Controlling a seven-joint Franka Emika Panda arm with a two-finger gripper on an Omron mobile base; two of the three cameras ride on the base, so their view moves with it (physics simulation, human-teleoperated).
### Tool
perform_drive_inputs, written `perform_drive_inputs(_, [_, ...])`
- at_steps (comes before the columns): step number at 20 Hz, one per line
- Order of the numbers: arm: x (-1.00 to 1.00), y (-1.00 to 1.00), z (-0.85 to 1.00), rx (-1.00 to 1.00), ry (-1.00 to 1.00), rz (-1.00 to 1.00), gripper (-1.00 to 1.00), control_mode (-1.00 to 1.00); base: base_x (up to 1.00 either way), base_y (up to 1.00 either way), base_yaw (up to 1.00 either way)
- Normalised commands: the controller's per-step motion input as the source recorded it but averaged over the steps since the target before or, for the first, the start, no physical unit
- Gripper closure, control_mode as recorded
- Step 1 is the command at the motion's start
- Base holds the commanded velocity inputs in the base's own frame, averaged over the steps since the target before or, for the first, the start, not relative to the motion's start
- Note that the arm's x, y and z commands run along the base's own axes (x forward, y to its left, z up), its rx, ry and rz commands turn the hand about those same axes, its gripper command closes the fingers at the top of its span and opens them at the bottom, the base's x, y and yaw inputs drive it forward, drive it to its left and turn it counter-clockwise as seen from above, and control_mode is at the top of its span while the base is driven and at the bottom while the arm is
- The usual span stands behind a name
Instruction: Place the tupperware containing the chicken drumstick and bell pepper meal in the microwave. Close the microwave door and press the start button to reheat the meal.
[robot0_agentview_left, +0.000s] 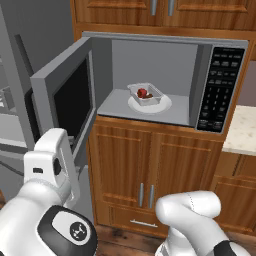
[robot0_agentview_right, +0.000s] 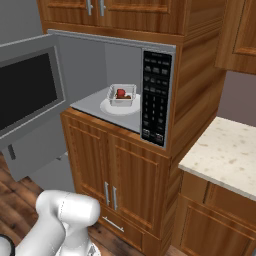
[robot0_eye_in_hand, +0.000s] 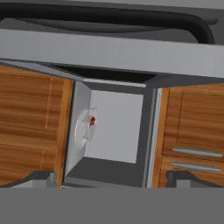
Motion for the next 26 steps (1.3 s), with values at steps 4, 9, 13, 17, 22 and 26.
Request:
perform_drive_inputs(4, [0.1,0.6,-0.03,-0.13,0.02,0.0,-1.0,-1.0,0.0,0.0,0.0])
perform_drive_inputs(9, [0.31,0.45,-0.12,-0.11,0.01,0.0,-1.0,-1.0,0.0,0.0,0.0])
perform_drive_inputs(13, [0.5,0.31,-0.19,-0.08,0.0,0.0,-1.0,-1.0,0.0,0.0,0.0])
perform_drive_inputs(17, [0.56,0.29,-0.22,-0.07,0.0,0.0,-1.0,-1.0,0.0,0.0,0.0])
perform_drive_inputs(22, [0.57,0.32,-0.27,-0.07,0.0,0.0,-1.0,-1.0,0.0,0.0,0.0])
perform_drive_inputs(26, [0.5,0.37,-0.19,-0.04,0.0,0.0,-1.0,-1.0,0.0,0.0,0.0])
